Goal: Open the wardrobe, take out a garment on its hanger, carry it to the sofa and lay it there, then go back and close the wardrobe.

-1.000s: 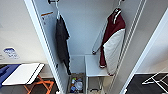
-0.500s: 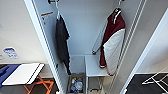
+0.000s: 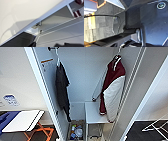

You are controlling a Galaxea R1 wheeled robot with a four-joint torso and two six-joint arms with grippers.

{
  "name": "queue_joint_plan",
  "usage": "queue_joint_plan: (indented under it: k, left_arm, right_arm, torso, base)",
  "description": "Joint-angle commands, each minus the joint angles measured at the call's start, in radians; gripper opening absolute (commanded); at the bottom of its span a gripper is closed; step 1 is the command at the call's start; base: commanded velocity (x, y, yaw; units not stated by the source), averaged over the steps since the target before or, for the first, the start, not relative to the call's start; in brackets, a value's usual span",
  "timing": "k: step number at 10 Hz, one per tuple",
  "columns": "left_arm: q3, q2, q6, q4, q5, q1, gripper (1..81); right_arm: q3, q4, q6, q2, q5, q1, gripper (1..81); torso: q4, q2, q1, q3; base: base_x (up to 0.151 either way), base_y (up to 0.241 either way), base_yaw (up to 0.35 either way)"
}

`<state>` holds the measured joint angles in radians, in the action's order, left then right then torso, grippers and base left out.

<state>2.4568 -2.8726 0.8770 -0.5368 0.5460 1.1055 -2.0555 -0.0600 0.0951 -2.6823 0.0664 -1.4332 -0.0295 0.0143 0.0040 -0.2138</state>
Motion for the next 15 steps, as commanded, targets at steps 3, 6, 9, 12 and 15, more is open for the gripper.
queue_joint_plan:
  k: [3,6,9,12,15]
  left_arm:
    - [0.269,-0.135,0.000,0.168,0.003,-0.083,81.1]
    - [0.484,-0.245,-0.004,0.334,0.009,-0.083,81.1]
    - [0.518,-0.252,-0.007,0.449,0.008,-0.069,81.1]
    - [0.548,-0.242,-0.007,0.501,0.020,-0.022,81.1]
    - [0.545,-0.197,-0.007,0.535,0.058,0.055,81.1]
  right_arm:
    - [0.089,0.011,-0.002,0.048,-0.057,0.052,81.1]
    - [0.120,0.011,-0.003,0.059,-0.059,0.059,81.1]
    - [0.120,0.011,-0.003,0.060,-0.059,0.059,81.1]
    - [0.124,0.011,-0.003,0.060,-0.059,0.061,81.1]
    - [0.126,0.009,-0.003,0.057,-0.059,0.064,81.1]
  torso:
    - [0.000,0.000,0.000,0.000]
    - [0.000,0.000,0.000,0.000]
    - [0.000,0.000,0.000,0.000]
    - [0.000,0.000,0.000,0.000]
    - [0.000,0.000,0.000,0.000]
  base:
    - [0.000,0.000,0.000]
    - [0.000,0.000,0.000]
    - [0.000,0.000,0.000]
    - [0.000,0.000,0.000]
    - [0.000,0.000,0.000]
